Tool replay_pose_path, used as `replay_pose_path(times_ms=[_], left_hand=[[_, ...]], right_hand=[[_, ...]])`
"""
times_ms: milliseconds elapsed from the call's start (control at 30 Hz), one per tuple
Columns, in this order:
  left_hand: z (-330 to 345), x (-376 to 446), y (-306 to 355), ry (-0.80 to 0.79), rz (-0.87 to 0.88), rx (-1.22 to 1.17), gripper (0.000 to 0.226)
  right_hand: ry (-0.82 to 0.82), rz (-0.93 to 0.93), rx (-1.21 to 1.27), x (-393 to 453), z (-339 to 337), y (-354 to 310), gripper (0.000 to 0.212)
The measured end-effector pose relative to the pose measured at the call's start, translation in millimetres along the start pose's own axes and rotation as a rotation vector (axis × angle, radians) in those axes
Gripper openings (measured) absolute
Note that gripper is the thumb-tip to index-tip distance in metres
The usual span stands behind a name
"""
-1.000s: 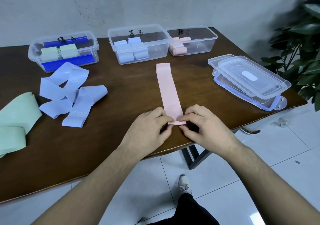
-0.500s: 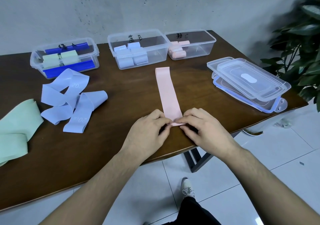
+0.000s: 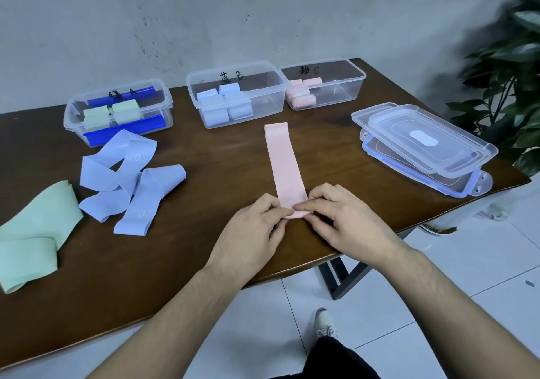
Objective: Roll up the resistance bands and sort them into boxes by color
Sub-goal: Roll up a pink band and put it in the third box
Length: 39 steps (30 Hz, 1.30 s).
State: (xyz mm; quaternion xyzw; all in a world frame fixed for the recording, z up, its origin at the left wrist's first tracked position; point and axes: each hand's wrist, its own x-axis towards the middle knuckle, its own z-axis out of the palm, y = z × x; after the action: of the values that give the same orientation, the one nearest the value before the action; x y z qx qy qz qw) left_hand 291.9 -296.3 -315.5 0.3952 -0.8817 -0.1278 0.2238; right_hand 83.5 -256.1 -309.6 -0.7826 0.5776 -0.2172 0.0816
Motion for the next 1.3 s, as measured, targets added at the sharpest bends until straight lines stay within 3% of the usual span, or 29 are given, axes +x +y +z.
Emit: replay_pose_path(times_ms=[633,1000,1300], left_hand=[[3,9,2,0.017,-0.065,-0.018,0.021],[-2,16,5,-0.07,-0.139,-0.031,0.03],[-10,27,6,-0.074,-0.168,-0.041,0.019]], right_hand=[[-0.093,-0.039,0.01,21,-8,10,0.03],[-0.149,-0.078,0.042,27,-16,20,0.03],[-0.201,-0.099,0.044,35,-21,20,0.025]])
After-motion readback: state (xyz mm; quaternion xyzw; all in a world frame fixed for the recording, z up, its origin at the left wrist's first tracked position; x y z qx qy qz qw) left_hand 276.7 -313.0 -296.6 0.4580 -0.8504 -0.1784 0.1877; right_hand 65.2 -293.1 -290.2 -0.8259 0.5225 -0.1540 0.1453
